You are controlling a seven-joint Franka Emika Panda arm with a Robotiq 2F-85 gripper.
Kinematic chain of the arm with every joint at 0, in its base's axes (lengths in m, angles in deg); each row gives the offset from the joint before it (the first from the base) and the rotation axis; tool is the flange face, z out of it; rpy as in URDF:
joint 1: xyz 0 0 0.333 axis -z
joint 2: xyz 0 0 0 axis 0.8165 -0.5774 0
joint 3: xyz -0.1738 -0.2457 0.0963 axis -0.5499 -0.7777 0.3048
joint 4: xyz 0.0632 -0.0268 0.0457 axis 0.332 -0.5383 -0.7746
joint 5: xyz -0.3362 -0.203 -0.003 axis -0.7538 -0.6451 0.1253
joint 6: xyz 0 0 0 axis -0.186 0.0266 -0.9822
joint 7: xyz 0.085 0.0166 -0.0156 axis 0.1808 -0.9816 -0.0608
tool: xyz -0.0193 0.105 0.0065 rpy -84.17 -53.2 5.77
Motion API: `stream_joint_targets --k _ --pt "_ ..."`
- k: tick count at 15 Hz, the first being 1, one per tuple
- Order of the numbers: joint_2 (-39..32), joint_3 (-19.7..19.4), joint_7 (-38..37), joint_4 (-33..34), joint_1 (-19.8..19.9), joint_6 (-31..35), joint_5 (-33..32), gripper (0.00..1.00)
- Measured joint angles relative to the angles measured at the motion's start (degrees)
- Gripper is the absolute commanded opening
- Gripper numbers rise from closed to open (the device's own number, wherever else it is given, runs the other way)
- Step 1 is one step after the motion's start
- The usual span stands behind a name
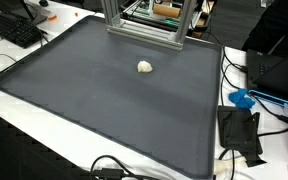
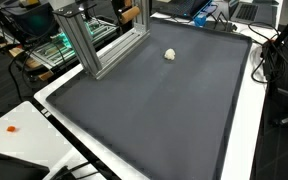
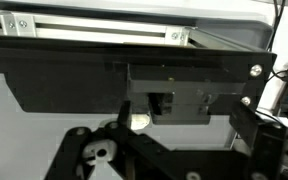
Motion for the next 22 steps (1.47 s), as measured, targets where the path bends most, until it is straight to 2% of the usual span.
stream_joint_targets --k 12,17,18,22 --pt "-0.01 0.53 -0.72 -1.51 -1.70 1.91 1.63 1.00" --pt "-0.01 0.89 -1.67 -2.47 -1.72 3.53 1.63 0.87" --pt "-0.01 0.98 -1.82 -2.52 -1.71 3.65 1.63 0.91" --pt "-0.01 1.12 -2.13 -2.59 -1.63 3.99 1.58 0.86"
